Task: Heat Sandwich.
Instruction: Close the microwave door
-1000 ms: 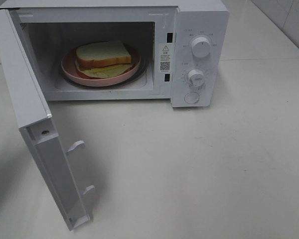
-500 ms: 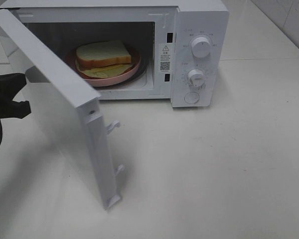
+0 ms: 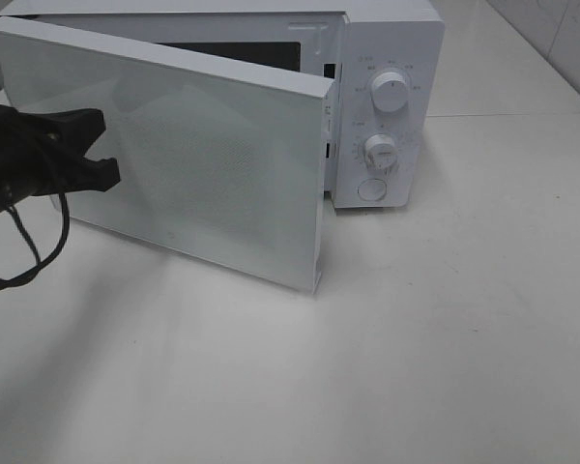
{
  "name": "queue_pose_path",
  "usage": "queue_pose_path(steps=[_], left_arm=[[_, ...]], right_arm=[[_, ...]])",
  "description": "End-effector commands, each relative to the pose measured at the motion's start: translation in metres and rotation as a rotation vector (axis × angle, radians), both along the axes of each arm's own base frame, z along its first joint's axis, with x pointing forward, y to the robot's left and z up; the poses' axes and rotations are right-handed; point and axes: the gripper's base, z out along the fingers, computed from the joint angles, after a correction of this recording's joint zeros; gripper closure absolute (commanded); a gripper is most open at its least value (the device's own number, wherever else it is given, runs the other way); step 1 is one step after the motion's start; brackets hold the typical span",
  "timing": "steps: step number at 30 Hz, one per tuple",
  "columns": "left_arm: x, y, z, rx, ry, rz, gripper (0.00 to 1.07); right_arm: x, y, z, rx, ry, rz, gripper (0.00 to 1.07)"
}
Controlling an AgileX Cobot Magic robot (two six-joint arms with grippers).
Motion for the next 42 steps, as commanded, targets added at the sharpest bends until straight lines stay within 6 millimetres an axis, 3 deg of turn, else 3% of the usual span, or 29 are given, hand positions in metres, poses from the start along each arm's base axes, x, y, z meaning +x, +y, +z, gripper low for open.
queue_pose_path(steps=[1, 27, 42], left_arm=[[0.01, -0.017, 0.003, -0.04, -0.001, 0.015, 1.07], [0.053, -0.125, 0.012, 0.041, -0.042, 0.054, 1.07], [0.083, -0.147, 0.01, 0.018, -0.018, 0.111, 1.07]], right_arm=[[-0.003, 0.0, 0.0, 0.005, -0.036, -0.008, 0.31], [-0.003, 0.0, 0.0, 0.004, -0.036, -0.008, 0.31], [-0.003, 0.0, 0.0, 0.004, -0.036, -0.008, 0.31]])
